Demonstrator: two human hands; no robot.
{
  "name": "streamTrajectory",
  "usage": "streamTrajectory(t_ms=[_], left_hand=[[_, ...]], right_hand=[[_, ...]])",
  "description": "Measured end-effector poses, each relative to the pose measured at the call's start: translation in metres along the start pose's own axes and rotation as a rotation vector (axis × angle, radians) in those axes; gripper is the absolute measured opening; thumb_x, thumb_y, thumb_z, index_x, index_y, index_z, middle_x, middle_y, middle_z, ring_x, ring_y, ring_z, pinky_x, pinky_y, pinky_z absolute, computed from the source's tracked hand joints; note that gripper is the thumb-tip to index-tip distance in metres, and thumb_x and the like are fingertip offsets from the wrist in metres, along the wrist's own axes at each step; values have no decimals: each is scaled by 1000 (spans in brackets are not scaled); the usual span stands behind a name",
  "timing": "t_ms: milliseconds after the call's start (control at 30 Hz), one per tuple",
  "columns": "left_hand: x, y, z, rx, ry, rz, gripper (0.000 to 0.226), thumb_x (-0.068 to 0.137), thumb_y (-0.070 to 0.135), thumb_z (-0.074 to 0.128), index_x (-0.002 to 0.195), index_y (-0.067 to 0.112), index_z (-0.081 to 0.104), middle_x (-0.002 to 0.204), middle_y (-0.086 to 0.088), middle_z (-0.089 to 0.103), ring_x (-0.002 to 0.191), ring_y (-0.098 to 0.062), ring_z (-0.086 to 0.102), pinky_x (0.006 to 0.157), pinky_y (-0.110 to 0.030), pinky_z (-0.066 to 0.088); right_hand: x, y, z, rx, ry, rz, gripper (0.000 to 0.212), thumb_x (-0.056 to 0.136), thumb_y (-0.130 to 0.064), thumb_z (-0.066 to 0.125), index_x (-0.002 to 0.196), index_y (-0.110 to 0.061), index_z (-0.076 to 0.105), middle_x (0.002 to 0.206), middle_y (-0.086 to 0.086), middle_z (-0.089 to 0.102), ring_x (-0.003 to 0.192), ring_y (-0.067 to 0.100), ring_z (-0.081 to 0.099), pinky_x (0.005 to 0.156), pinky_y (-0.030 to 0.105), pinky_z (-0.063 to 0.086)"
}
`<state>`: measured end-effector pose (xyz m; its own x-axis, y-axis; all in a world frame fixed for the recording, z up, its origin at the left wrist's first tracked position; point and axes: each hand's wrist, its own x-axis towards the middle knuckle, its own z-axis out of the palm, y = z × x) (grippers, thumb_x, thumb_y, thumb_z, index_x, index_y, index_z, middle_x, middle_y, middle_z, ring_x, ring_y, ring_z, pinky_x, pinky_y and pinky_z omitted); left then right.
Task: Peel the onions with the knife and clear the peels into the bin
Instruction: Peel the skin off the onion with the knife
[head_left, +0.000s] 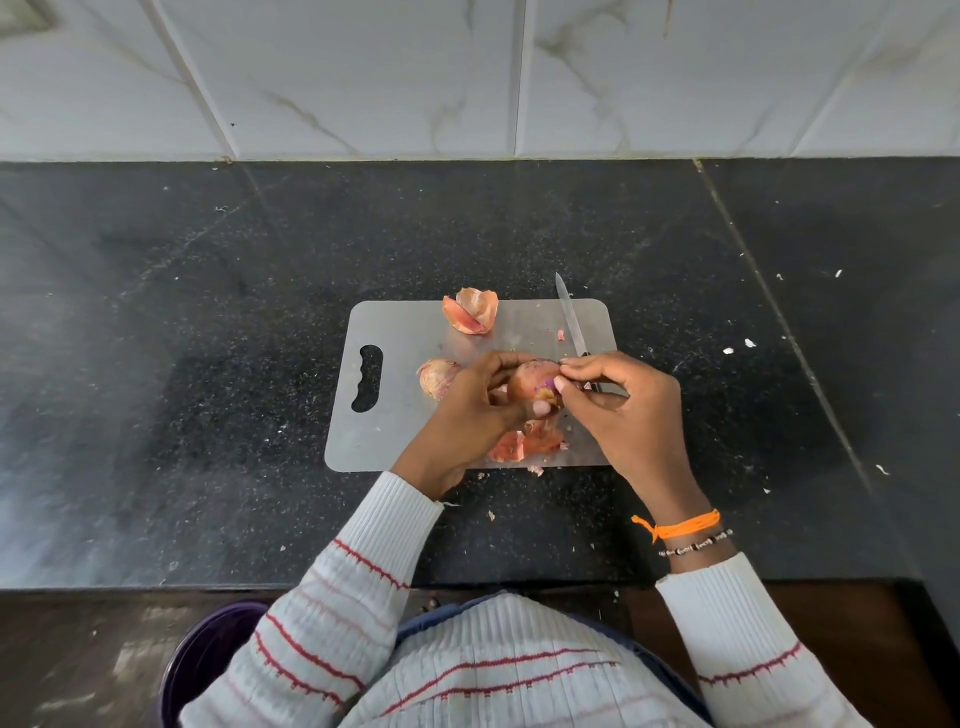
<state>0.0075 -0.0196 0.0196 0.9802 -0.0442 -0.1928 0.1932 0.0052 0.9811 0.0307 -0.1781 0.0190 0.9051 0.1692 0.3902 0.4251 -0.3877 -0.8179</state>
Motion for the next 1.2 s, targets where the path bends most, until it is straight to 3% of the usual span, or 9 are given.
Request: streamTrajectory(t_ms=[100,233,367,467,567,633,800,1000,1200], left_hand=[[0,0,-2,-7,-16,-7,38,78,1,70,110,18,55,111,-1,65,107,-17,62,87,-34,55],[1,0,-3,-19,-24,-22,36,79,3,69,112,15,56,113,-6,65,107,-20,62,86,-35,56],[1,-1,-1,0,-52,-3,34,79,2,70,103,24,58,113,-5,64,108,-19,61,89,-33,54],[1,-3,-1,-7,-51,-8,34,79,3,70,102,26,58,115,-6,63,110,-20,60,92,-37,52],[1,-4,-4,-28,-57,-19,34,81,4,68,105,26,58,116,-6,62,110,-25,59,90,-37,53],[2,-4,-5,-34,-57,-32,34,82,4,68,107,25,58,117,-7,61,110,-27,59,85,-35,55],[2,-5,-8,-22,-35,-37,39,82,8,68,119,15,58,121,-10,59,110,-28,59,86,-44,55],[1,-5,-7,19,-43,0,39,83,7,67,121,12,58,123,-10,57,112,-26,58,86,-43,56],[0,-5,-6,-20,-74,-7,37,83,3,65,118,14,58,122,-10,59,114,-24,57,89,-36,54]], right_hand=[[2,0,-2,-32,-11,-60,8,78,-5,73,85,-2,72,87,7,71,84,7,66,71,17,55],[3,2,-2,-77,-15,-109,4,79,-5,72,81,-2,72,83,6,71,79,8,67,68,20,55],[3,8,1,-159,32,-133,2,78,-1,71,77,-2,69,77,6,69,69,9,64,61,20,54],[3,11,1,-48,59,15,6,80,-2,68,80,-8,69,79,6,70,73,8,65,66,19,54],[1,13,3,89,46,198,11,92,-14,58,87,-14,69,84,2,71,81,12,67,74,32,56],[1,12,3,130,32,222,16,95,-18,54,89,-17,69,86,-1,71,84,13,68,76,35,56],[-1,3,1,71,-18,78,9,81,-8,70,90,-11,71,86,-7,67,87,0,64,70,9,49],[2,6,-2,8,-14,-40,5,78,-4,73,83,-3,72,82,4,69,80,6,65,69,12,51],[3,7,-1,-55,-4,-75,5,76,1,73,79,-2,71,78,1,67,74,7,64,64,13,53]])
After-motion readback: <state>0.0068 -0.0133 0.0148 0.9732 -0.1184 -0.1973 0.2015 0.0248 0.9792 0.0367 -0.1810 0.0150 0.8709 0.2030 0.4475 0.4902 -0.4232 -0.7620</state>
